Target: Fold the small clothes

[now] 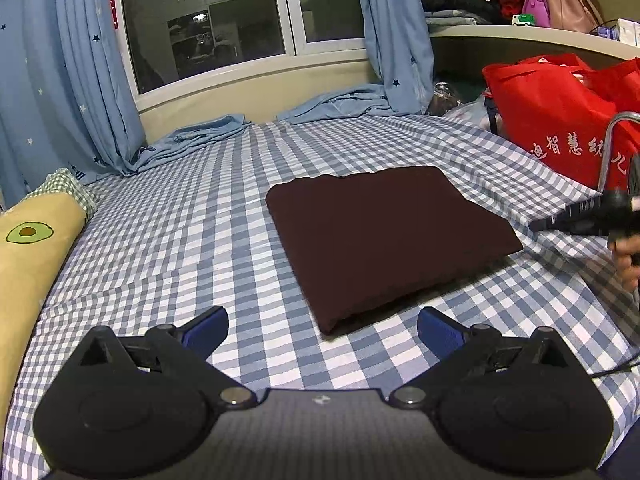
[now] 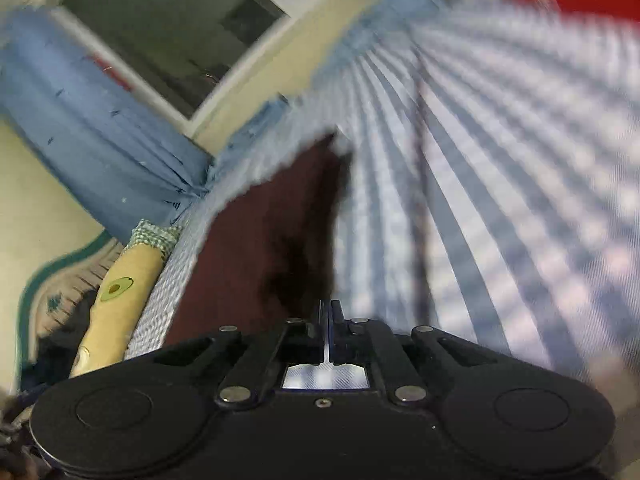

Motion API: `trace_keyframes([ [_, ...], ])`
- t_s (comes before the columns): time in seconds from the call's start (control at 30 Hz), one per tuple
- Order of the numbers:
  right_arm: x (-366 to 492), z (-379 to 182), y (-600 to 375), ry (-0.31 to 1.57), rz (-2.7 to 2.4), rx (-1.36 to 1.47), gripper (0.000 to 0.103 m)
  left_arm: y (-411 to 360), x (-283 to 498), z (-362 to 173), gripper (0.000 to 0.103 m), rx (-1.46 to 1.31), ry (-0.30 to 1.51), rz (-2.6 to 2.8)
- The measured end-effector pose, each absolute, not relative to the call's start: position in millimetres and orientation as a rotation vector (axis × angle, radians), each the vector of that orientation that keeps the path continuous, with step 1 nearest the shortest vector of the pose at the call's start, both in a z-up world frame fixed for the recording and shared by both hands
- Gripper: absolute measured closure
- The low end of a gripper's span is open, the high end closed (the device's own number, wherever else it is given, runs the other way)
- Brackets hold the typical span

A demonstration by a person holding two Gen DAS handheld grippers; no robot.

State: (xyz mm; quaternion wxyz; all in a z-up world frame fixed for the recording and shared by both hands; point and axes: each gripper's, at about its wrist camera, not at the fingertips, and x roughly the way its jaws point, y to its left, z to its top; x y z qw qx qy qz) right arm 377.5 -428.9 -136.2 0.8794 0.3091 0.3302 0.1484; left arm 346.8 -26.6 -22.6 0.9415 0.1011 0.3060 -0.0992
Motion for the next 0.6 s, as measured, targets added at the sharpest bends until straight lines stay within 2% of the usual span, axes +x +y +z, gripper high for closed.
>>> trace_keyframes([
  [0.2, 393, -96, -377, 0.618, 0.453, 0.524, 0.096, -28, 344, -23, 0.001, 0.188, 0.63, -0.216],
  [0.33, 410, -120, -359, 0.675, 0.407, 0.514, 0.096, -24, 339, -23, 0.001, 0.195, 0.63, -0.209],
  [0.37, 411, -130, -358, 0.711, 0.353, 0.507, 0.103, -21, 339, -22, 0.001, 0.19, 0.631, -0.206],
  [0.47, 405, -152, -366, 0.769, 0.291, 0.524, 0.103, -14, 340, -23, 0.001, 0.175, 0.634, -0.195],
  [0.53, 397, -142, -364, 0.755, 0.297, 0.514, 0.097, -9, 340, -23, 0.001, 0.164, 0.634, -0.189],
  [0.6, 392, -124, -361, 0.695, 0.314, 0.5, 0.095, -7, 343, -24, 0.001, 0.151, 0.637, -0.187],
])
